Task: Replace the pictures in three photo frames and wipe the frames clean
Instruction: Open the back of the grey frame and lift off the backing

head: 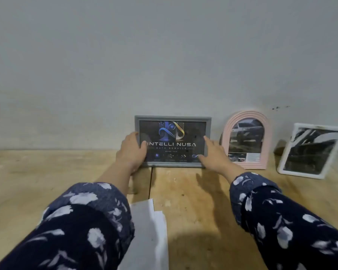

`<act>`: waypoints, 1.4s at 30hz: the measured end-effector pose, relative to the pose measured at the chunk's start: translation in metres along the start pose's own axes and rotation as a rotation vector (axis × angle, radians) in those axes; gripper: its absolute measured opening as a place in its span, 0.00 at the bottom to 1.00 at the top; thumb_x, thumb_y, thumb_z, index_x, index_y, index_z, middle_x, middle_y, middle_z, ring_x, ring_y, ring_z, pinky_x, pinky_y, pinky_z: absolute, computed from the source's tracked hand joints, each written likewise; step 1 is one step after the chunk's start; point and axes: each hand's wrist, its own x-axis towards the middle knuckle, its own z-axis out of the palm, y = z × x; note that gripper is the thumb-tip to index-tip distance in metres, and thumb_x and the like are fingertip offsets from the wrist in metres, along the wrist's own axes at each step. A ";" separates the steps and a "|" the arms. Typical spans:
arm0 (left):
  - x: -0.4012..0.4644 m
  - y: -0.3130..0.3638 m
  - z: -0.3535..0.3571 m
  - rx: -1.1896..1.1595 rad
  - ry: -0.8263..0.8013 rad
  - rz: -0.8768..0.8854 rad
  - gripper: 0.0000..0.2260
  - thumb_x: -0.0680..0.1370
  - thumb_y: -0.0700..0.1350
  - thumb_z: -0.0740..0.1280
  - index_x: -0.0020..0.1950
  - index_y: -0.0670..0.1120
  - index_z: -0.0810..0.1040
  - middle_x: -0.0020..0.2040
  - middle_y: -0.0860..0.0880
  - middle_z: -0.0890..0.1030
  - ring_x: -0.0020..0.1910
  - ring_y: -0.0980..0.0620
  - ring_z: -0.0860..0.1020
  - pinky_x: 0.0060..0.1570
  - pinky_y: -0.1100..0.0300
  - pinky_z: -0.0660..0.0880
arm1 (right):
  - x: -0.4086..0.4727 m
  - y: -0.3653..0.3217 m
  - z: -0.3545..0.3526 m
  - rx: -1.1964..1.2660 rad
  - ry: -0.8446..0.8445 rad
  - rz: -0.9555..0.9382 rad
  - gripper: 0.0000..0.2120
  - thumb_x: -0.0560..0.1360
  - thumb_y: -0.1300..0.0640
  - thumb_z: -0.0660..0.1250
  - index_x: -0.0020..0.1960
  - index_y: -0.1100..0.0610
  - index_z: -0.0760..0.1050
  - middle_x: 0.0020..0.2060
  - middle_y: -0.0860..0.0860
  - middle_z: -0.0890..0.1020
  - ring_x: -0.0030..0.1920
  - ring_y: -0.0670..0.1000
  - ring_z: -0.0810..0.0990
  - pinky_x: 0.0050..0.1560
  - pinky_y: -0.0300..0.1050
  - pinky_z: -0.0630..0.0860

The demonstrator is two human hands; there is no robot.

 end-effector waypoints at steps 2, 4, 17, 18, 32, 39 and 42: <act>0.013 -0.005 0.003 -0.056 0.015 -0.051 0.24 0.81 0.50 0.59 0.75 0.43 0.61 0.73 0.42 0.66 0.71 0.43 0.65 0.70 0.48 0.64 | 0.016 0.003 0.000 0.057 0.022 0.029 0.34 0.79 0.53 0.61 0.78 0.55 0.46 0.76 0.57 0.55 0.74 0.60 0.58 0.73 0.54 0.59; 0.025 -0.007 0.007 -0.115 -0.001 -0.124 0.24 0.82 0.49 0.59 0.76 0.42 0.60 0.74 0.42 0.65 0.72 0.43 0.65 0.70 0.49 0.62 | 0.036 0.006 -0.002 0.114 0.017 0.076 0.33 0.80 0.51 0.60 0.78 0.56 0.46 0.76 0.58 0.57 0.74 0.60 0.60 0.72 0.52 0.59; 0.091 -0.020 0.050 -0.426 -0.072 -0.458 0.29 0.82 0.56 0.53 0.79 0.42 0.52 0.77 0.44 0.59 0.75 0.43 0.59 0.71 0.50 0.58 | 0.113 0.026 0.016 0.470 0.083 0.356 0.28 0.82 0.47 0.50 0.78 0.58 0.48 0.77 0.57 0.55 0.75 0.60 0.56 0.73 0.52 0.55; 0.093 -0.021 0.053 -0.457 -0.091 -0.465 0.29 0.82 0.57 0.53 0.78 0.43 0.54 0.77 0.44 0.60 0.74 0.43 0.61 0.71 0.50 0.59 | 0.115 0.027 0.016 0.493 0.078 0.358 0.28 0.83 0.48 0.49 0.78 0.58 0.49 0.77 0.57 0.56 0.75 0.59 0.57 0.73 0.51 0.55; 0.045 -0.002 0.027 -0.730 0.192 -0.493 0.35 0.75 0.71 0.49 0.59 0.45 0.78 0.54 0.49 0.79 0.54 0.46 0.75 0.57 0.53 0.69 | 0.065 0.015 -0.011 0.754 0.283 0.207 0.28 0.81 0.41 0.46 0.75 0.55 0.58 0.73 0.52 0.65 0.73 0.54 0.63 0.71 0.50 0.58; -0.031 0.028 0.005 -0.935 0.173 -0.433 0.30 0.79 0.67 0.42 0.42 0.49 0.75 0.51 0.49 0.80 0.55 0.50 0.77 0.58 0.55 0.64 | -0.018 0.026 -0.042 1.060 0.389 0.342 0.39 0.74 0.28 0.45 0.76 0.52 0.57 0.73 0.54 0.65 0.73 0.56 0.63 0.69 0.56 0.64; -0.067 0.031 0.012 -1.050 0.069 -0.421 0.28 0.80 0.66 0.42 0.42 0.48 0.73 0.50 0.50 0.79 0.57 0.52 0.77 0.61 0.58 0.65 | -0.064 0.049 -0.049 1.153 0.404 0.311 0.33 0.79 0.35 0.40 0.64 0.56 0.70 0.61 0.54 0.77 0.64 0.55 0.74 0.61 0.47 0.67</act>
